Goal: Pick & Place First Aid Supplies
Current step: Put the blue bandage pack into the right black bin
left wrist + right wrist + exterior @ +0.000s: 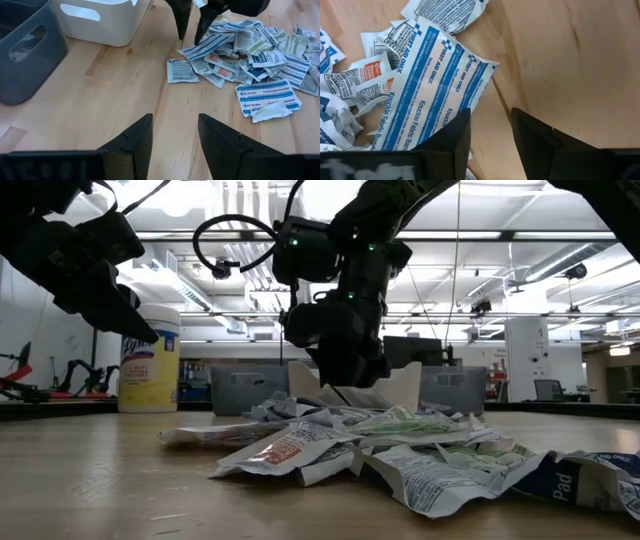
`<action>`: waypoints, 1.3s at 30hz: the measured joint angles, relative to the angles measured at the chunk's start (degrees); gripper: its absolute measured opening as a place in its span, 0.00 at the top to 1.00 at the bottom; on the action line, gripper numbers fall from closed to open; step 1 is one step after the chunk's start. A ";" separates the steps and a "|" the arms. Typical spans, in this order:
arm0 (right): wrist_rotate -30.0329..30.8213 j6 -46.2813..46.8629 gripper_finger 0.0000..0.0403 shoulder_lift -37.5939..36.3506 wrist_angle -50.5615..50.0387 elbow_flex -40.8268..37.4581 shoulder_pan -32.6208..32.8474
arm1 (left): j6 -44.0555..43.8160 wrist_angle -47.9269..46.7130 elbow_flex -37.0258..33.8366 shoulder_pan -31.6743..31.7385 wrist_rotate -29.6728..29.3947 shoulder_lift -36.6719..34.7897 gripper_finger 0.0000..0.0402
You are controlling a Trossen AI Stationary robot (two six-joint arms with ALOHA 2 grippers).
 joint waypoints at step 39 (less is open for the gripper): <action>1.26 1.86 0.73 0.88 -1.77 1.16 2.23 | 1.39 -0.24 0.00 -0.01 -0.04 0.00 0.60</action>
